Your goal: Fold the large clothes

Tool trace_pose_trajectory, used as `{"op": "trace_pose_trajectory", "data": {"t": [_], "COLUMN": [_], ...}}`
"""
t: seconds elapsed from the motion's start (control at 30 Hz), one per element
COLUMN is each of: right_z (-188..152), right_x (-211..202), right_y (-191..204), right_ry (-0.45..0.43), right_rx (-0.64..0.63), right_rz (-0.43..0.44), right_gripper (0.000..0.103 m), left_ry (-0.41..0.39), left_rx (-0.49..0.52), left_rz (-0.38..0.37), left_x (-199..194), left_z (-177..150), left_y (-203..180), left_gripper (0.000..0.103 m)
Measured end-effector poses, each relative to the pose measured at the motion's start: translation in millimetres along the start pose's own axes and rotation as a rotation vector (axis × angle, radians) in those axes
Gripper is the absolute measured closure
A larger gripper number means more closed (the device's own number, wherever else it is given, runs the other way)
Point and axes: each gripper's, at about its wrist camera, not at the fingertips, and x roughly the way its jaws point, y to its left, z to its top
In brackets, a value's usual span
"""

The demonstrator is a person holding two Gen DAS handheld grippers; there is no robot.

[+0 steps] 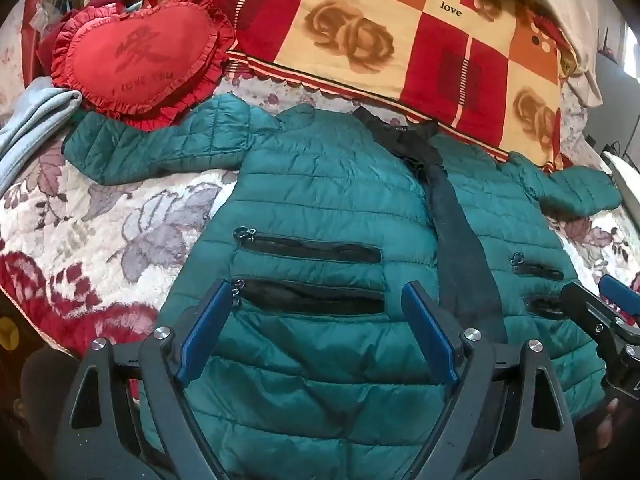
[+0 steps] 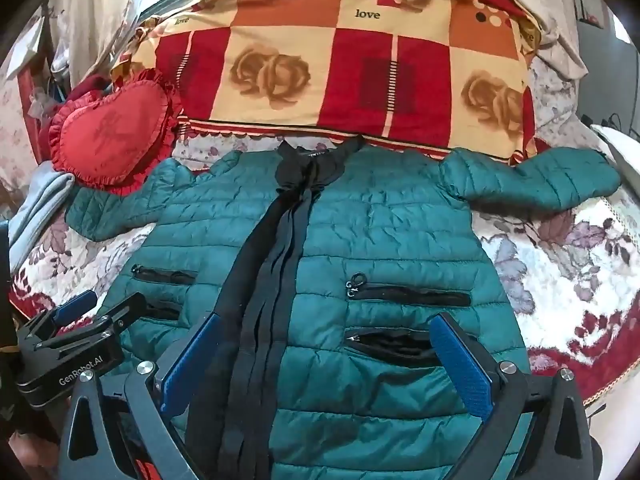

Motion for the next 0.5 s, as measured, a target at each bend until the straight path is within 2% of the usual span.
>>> {"op": "trace_pose_trajectory", "data": {"t": [0.4,0.5], "right_z": [3.7,3.1], "right_x": [4.6,1.8], "right_y": [2.7,4.8], "right_ry": [0.019,-0.007], "right_rx": [0.007,0.004], "right_rz": [0.002,0.004], "right_gripper": [0.000,0.000], "left_ry": [0.010,0.013], "left_rx": [-0.014,-0.016], "left_rz": [0.000,-0.001], "left_x": [3.2,4.1], "left_z": [-2.9,-4.3], "left_y": [3.5,3.8], "left_gripper": [0.016,0.016]}}
